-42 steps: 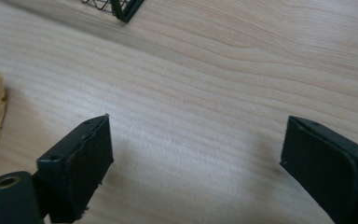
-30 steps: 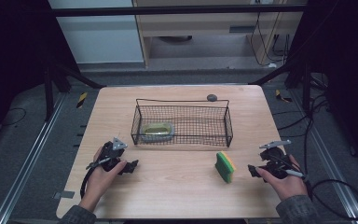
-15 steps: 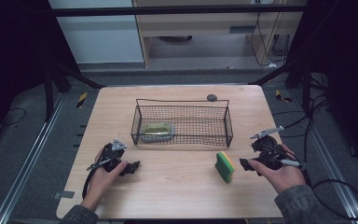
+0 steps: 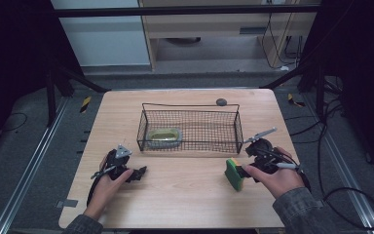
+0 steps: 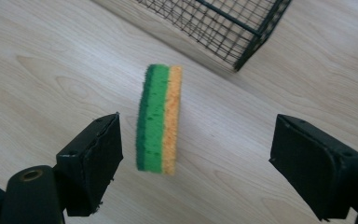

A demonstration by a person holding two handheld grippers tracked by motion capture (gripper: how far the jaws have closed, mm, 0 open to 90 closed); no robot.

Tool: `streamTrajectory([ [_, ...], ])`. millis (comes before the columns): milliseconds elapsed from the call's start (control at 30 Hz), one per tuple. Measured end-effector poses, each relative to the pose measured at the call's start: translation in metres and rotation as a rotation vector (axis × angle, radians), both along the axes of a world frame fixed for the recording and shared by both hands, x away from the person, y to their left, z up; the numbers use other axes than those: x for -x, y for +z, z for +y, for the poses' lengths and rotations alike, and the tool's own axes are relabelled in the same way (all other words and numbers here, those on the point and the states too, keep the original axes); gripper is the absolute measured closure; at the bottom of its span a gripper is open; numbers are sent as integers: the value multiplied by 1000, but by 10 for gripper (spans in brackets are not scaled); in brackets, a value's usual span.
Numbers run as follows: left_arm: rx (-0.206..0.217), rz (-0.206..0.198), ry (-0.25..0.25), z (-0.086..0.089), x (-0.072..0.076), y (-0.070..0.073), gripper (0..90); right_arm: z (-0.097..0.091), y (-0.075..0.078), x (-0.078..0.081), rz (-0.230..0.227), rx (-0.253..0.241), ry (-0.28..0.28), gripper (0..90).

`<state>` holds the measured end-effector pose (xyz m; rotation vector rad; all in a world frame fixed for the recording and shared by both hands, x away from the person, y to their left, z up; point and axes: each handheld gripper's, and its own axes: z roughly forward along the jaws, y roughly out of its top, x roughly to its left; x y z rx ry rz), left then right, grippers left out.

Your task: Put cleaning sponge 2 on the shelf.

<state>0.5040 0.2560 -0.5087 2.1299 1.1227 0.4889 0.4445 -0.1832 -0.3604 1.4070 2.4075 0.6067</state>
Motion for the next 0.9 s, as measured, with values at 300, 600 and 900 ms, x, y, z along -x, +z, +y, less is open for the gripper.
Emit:
streamTrajectory([
  [300,0,0,-2,0,-1,0,0,22,-15,-6,30,16,32,187],
  [600,-2,0,-13,0,-2,0,0,36,-38,-18,66,58,51,261],
  [900,-5,-2,-24,-1,-5,0,0,34,-61,-28,124,63,35,369],
])
